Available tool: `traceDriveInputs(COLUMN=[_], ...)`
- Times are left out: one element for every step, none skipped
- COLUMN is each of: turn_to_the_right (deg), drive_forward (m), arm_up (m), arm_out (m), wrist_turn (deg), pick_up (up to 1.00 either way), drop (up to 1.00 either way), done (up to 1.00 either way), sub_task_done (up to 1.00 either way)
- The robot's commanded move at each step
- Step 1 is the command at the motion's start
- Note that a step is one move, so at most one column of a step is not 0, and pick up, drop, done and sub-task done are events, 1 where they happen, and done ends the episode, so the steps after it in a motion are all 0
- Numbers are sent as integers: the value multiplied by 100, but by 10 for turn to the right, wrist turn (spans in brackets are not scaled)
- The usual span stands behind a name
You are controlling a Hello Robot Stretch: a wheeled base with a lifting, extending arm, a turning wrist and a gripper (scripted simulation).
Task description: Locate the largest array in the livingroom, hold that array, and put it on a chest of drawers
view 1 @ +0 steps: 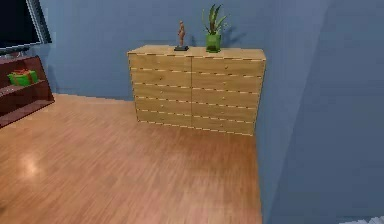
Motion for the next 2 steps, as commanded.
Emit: traceDriveInputs(turn_to_the_right=[30,0], drive_forward=[0,35], arm_up=[0,0], arm_out=[0,0], wrist_turn=[0,0], pick_up=[0,0], drop=[0,0], done=[0,0], sub_task_done=[0,0])
